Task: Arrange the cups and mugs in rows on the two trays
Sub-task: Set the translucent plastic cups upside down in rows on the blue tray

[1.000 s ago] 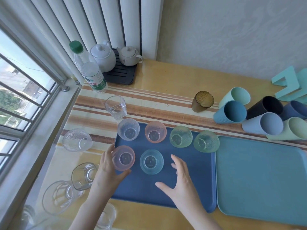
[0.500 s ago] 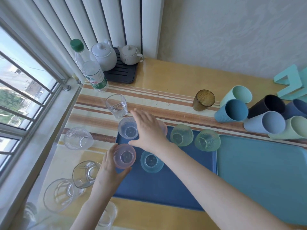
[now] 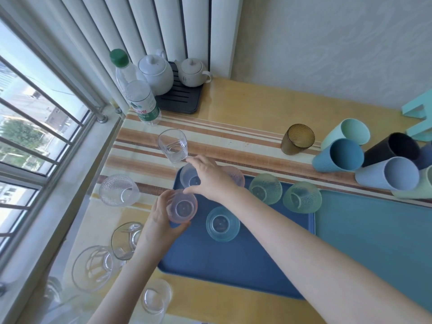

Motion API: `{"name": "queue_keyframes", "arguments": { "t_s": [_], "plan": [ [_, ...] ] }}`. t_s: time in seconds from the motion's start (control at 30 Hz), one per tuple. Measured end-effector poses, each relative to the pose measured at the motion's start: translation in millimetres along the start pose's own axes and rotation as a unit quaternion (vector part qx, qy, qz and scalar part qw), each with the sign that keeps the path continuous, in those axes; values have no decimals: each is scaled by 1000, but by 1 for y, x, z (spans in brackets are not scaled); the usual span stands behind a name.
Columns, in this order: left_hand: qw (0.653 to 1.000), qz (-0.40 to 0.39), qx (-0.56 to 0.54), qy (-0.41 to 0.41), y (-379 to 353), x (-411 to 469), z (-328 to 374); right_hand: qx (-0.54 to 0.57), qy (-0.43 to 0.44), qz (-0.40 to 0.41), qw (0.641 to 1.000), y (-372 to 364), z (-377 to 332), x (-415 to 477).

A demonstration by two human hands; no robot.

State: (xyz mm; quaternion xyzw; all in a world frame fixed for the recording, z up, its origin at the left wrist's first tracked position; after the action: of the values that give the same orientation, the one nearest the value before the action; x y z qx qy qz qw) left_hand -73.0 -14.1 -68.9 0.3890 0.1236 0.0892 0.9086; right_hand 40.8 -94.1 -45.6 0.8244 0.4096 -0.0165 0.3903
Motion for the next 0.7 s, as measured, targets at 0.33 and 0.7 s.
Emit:
{"name": "queue_keyframes", "arguments": {
  "t_s": [0.33,0.7],
  "plan": [
    [1000,3,4,3,-1,2,-2,-82,-1,-148,985,-13,-2,5],
    [1000,-15,-5,-6,-4,41,10,51,53,173,982,103,-24,-76]
  ]
}}
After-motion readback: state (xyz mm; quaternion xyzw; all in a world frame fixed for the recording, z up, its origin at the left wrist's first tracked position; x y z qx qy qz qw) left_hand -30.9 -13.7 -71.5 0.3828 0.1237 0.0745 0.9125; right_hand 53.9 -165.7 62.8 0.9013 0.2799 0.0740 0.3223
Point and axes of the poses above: each hand's wrist, its own x-axis towards the middle knuckle, its own y-axis out of the back of the hand, z = x × y, the point moved 9 cm from there along x, towards the middle knuckle, and after that the axes turned 7 degrees about x, right-handed, at the moved point
